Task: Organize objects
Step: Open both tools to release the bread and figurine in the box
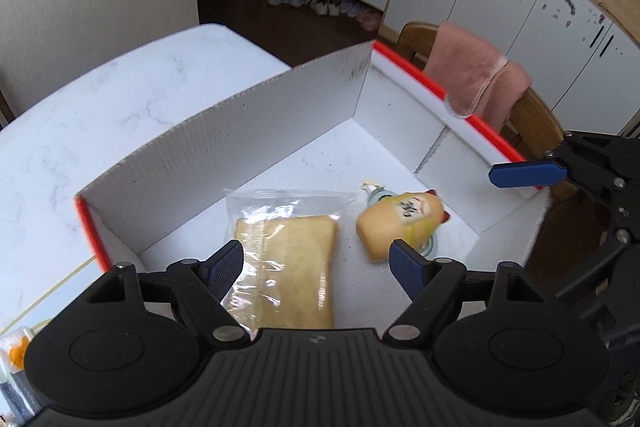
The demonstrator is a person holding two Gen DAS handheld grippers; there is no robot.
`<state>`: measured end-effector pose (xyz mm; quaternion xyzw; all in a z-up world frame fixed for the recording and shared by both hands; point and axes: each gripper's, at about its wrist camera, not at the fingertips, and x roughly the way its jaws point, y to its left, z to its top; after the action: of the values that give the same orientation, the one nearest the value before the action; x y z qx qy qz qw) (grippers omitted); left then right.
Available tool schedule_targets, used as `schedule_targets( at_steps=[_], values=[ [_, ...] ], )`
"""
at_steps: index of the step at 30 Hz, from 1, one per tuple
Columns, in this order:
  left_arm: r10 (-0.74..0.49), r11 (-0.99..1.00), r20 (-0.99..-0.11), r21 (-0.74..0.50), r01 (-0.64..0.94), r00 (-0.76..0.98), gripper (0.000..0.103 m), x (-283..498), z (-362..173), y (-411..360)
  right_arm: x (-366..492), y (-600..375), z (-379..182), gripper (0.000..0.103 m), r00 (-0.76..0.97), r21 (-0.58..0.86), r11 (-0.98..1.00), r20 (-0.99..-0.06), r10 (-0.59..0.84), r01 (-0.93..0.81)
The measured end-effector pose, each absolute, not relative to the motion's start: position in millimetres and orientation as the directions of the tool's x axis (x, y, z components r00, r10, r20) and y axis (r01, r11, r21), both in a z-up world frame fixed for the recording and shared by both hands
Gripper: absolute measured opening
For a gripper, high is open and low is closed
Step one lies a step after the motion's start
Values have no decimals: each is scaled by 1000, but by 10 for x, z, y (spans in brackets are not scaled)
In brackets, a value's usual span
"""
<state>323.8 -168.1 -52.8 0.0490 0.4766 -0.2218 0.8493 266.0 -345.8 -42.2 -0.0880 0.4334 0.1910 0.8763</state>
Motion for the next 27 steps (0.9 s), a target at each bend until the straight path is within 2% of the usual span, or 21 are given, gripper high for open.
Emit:
schedule_targets(
  at_steps=[12,25,27],
  values=[
    [-390,883,-745,-137,448,541,79,2746,-69,-1352,2347,-3255,-62,88,599,35,912,-744,297,-408],
    [-386,901,-665,-124,416,639,80,2118,180,-682,2001,-2749,161,93,622,128,906,-688,375,-404],
    [-381,906,-663,-129,404,644,83,2015,168,-553,1950,-2613,168,94,618,137,901,-685,386,-411]
  ],
)
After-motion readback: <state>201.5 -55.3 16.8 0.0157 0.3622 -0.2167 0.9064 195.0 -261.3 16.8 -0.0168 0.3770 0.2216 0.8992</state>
